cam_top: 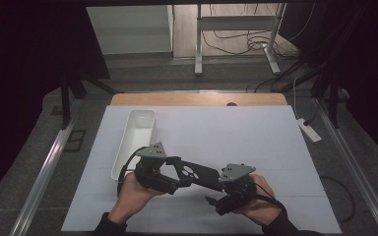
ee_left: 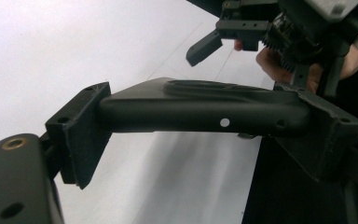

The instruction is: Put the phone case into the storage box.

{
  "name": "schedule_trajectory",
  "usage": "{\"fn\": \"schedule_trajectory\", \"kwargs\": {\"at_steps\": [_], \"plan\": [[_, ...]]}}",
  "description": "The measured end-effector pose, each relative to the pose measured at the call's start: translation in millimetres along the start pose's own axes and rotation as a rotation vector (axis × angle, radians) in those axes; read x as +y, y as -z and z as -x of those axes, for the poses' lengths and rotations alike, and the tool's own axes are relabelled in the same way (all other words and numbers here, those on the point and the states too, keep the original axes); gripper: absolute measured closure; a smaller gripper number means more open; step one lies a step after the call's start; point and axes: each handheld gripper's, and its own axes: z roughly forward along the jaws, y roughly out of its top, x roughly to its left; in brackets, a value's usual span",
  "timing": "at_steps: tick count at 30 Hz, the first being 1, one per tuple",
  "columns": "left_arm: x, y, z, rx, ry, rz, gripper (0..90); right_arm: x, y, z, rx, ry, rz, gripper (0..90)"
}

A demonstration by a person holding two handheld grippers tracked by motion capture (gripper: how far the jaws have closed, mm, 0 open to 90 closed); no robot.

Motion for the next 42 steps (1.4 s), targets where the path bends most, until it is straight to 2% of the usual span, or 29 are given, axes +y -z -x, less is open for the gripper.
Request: {"fn": "schedule_trajectory", "kwargs": {"at_steps": [6,10,11,13,14,17,18,20,25,27,35,39,42], "plan": [[1.8,-2.4,4.2,0.007,0.001,-0.005,15.7,2.0,-2.4,-1.9,-0.031,0.007,0.003,8.9],[2.0,-4.4,6.1,0.001,0.014,0.000,15.6,2.5,-3.2,-2.6,-0.058,0.038,0.002,17.6],[1.8,-4.9,6.5,0.000,0.015,0.000,15.6,2.9,-4.1,-4.0,-0.078,0.050,0.003,20.5],[1.4,-6.1,6.9,-0.003,0.022,0.000,15.5,2.8,-4.8,-4.5,-0.086,0.056,0.004,22.3],[1.0,-6.5,6.9,-0.004,0.024,0.003,15.5,2.7,-6.2,-6.0,-0.112,0.073,0.007,26.2],[0.3,-7.3,6.4,-0.007,0.031,0.002,15.5,2.6,-6.9,-7.1,-0.132,0.089,0.009,32.3],[0.0,-7.8,6.2,-0.009,0.034,0.002,15.5,2.6,-6.9,-7.1,-0.132,0.089,0.009,32.3],[-0.3,-8.4,5.9,-0.009,0.045,0.005,15.4,2.4,-7.1,-7.4,-0.145,0.097,0.009,38.7],[-0.6,-8.0,4.1,-0.011,0.068,0.015,15.2,2.2,-7.5,-8.8,-0.157,0.114,0.010,48.1],[-0.6,-8.0,4.1,-0.007,0.071,0.017,15.1,2.2,-7.5,-8.9,-0.158,0.117,0.005,48.4],[-0.9,-7.1,2.2,0.012,0.098,0.029,14.6,2.4,-7.6,-13.9,-0.178,0.164,0.008,61.2],[-1.2,-7.3,2.4,0.017,0.101,0.034,14.4,2.4,-8.6,-16.3,-0.195,0.200,-0.004,64.7],[-1.4,-7.5,2.5,0.024,0.100,0.036,14.2,2.2,-9.3,-17.4,-0.194,0.210,-0.012,67.0]]}}
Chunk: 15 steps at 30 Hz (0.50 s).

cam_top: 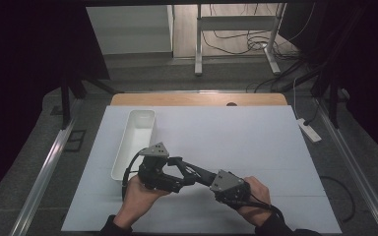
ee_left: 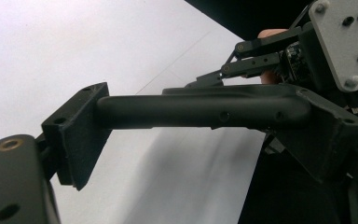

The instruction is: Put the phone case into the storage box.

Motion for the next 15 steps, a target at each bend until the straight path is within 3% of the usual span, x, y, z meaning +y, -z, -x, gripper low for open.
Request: {"fn": "schedule_trajectory", "kwargs": {"at_steps": [6,8,11,15], "plan": [[-0.1,0.9,-2.1,0.002,0.024,0.015,13.3,1.2,2.3,-0.5,-0.005,0.012,0.011,76.2],[-0.6,1.5,-3.3,-0.005,0.040,0.032,13.0,2.3,4.2,-2.4,-0.024,0.042,0.022,82.3],[-0.7,2.1,-3.7,-0.013,0.046,0.042,12.6,4.2,6.2,-6.8,-0.046,0.099,0.015,84.3],[-1.5,1.9,-6.5,-0.032,0.065,0.050,11.9,4.8,8.3,-6.4,-0.034,0.099,0.021,84.8]]}}
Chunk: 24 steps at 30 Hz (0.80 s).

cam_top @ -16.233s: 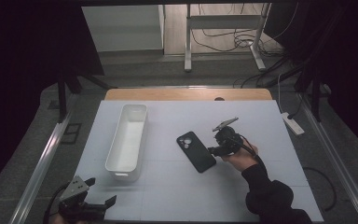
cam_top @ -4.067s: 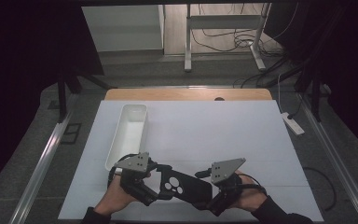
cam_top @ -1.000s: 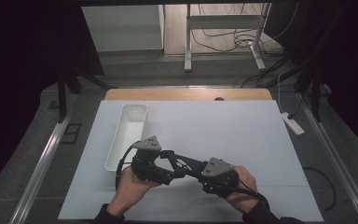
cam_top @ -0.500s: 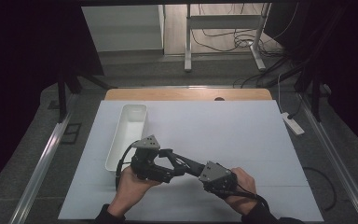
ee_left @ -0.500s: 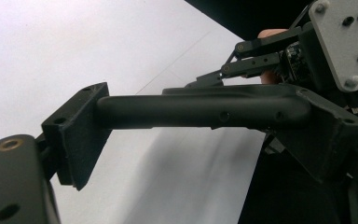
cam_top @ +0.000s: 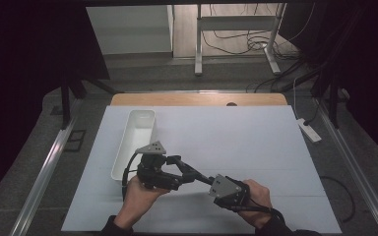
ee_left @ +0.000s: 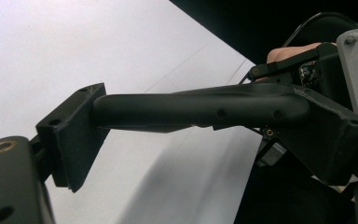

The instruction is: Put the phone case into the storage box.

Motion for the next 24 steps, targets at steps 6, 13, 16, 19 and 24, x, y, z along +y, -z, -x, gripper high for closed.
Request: {"fn": "schedule_trajectory", "kwargs": {"at_steps": [6,13,16,19,24], "plan": [[-2.2,-2.4,-3.6,0.013,-0.014,-0.011,8.3,-2.5,-0.4,7.0,0.071,-0.087,0.002,85.1],[-4.6,0.1,-3.8,0.065,-0.086,-0.023,3.6,-8.7,-1.8,18.8,0.196,-0.205,0.008,85.0],[-5.9,1.3,-4.2,0.075,-0.105,-0.028,2.5,-10.3,-1.9,21.6,0.235,-0.221,0.003,85.0],[-7.4,3.1,-4.6,0.086,-0.132,-0.029,1.6,-11.0,-1.8,23.2,0.270,-0.238,0.002,84.9],[-9.2,5.6,-4.3,0.105,-0.172,-0.029,0.1,-13.2,-0.6,25.6,0.312,-0.259,0.019,84.9]]}}
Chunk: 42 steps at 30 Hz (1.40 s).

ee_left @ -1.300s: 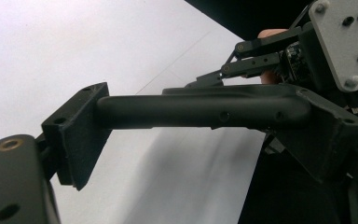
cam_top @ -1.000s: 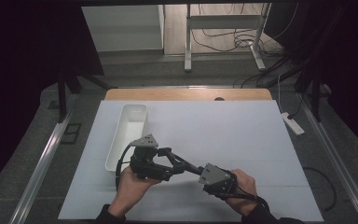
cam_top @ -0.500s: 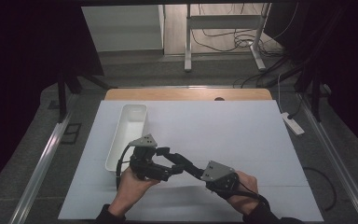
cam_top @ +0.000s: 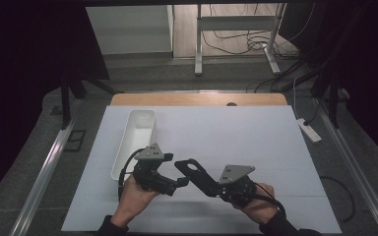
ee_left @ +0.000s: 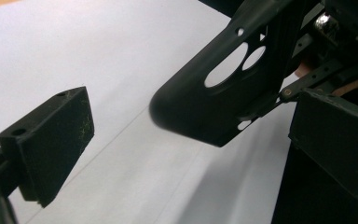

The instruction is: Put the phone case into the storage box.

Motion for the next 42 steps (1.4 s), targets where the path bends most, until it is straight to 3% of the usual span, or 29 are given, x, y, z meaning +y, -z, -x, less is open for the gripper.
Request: {"fn": "schedule_trajectory", "kwargs": {"at_steps": [9,13,24,27,28,30,42], "plan": [[-4.6,0.6,-0.9,0.013,-0.055,0.005,0.0,-5.2,5.3,7.2,0.102,-0.083,0.052,84.8],[-6.1,2.2,-0.5,0.017,-0.078,0.018,0.0,-7.8,6.7,8.6,0.148,-0.096,0.070,84.8],[-5.9,5.0,3.0,0.028,-0.084,0.022,3.9,-11.0,9.9,8.5,0.191,-0.108,0.109,84.8],[-6.2,6.6,3.7,0.022,-0.085,0.029,8.5,-11.2,10.3,8.6,0.192,-0.113,0.114,84.8],[-6.4,8.0,3.7,0.005,-0.085,0.036,17.2,-11.4,10.8,8.6,0.196,-0.112,0.121,84.8],[-6.2,8.8,3.7,-0.003,-0.081,0.039,23.5,-11.3,10.9,8.5,0.200,-0.113,0.125,84.8],[-6.1,12.5,2.8,-0.079,-0.046,0.061,54.9,-11.1,10.8,6.9,0.198,-0.094,0.139,84.8]]}}
